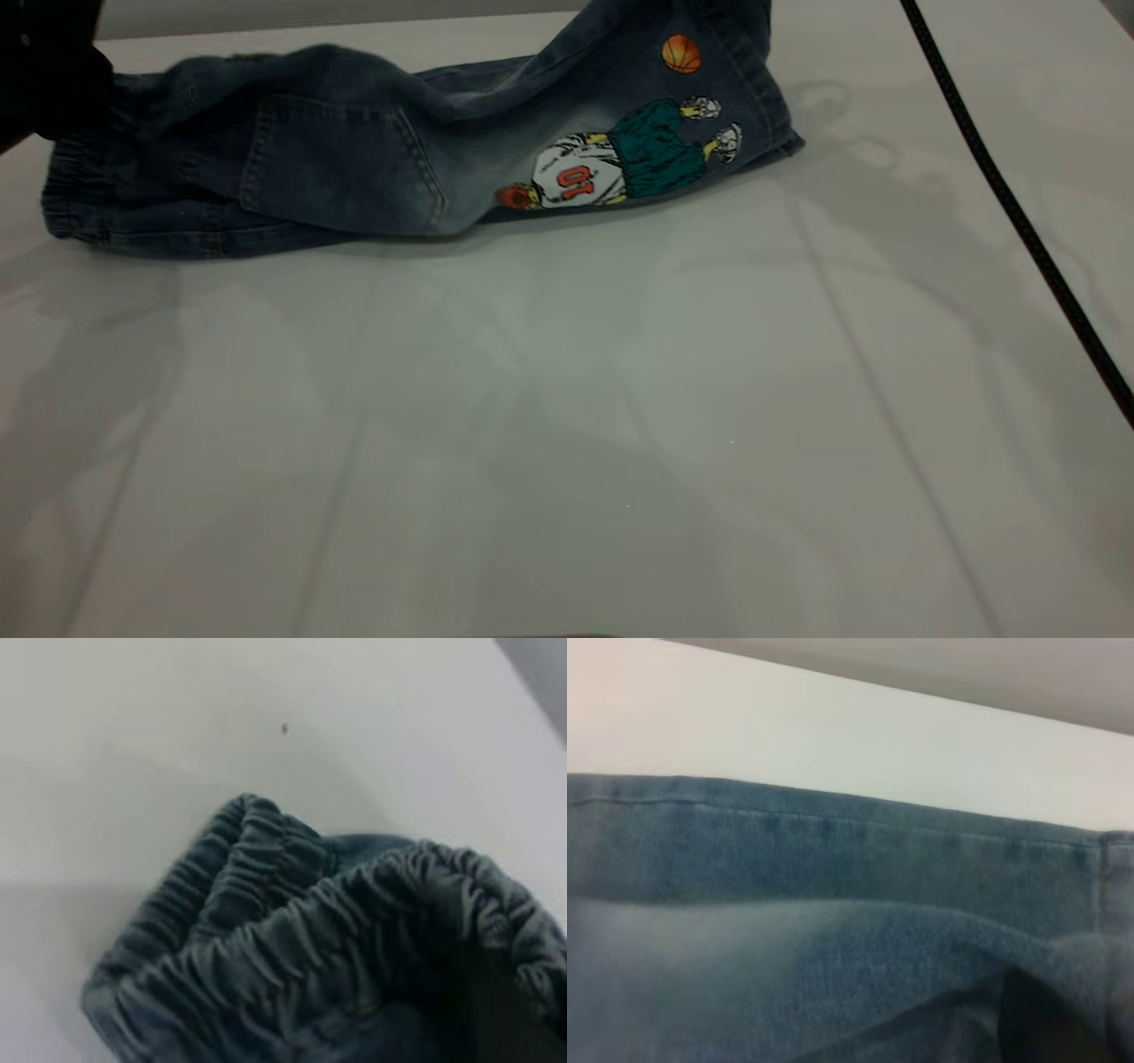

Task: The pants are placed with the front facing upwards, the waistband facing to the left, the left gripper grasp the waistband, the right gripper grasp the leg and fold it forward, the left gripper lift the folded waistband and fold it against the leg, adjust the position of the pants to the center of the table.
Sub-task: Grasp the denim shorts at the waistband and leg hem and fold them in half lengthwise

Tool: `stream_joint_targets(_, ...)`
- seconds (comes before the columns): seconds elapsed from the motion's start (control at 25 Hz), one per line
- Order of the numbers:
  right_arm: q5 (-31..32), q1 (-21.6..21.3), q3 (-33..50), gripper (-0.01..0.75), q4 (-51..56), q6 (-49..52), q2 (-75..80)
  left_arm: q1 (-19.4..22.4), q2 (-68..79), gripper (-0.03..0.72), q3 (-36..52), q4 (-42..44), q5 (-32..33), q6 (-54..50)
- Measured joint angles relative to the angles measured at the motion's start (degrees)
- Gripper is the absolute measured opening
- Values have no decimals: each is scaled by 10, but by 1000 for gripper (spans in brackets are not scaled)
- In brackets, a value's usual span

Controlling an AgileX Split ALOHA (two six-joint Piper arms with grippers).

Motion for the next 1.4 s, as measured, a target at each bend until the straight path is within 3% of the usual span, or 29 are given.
stream_joint_targets(0.24,-2,0,-16,30,3,-6,4,0,2,62,-1,-31,-39,-46)
stream_joint_targets(0.64,-19,1,-17,33,7,-21,6,0,67,68,-41,-34,-36,-131)
stream_joint_targets(0.84,-33,1,-17,69,16,-25,6,0,87,123,-52,13,-48,-152)
stream_joint_targets(1.0,-32,1,-17,201,21,-25,6,2,88,261,-52,83,-57,-194)
stream_joint_targets(1.24,-19,1,-17,479,28,-26,6,5,88,498,-52,149,-92,-225)
stream_joint_targets(1.4,7,1,-17,552,28,-27,3,5,87,576,-52,238,-142,-227)
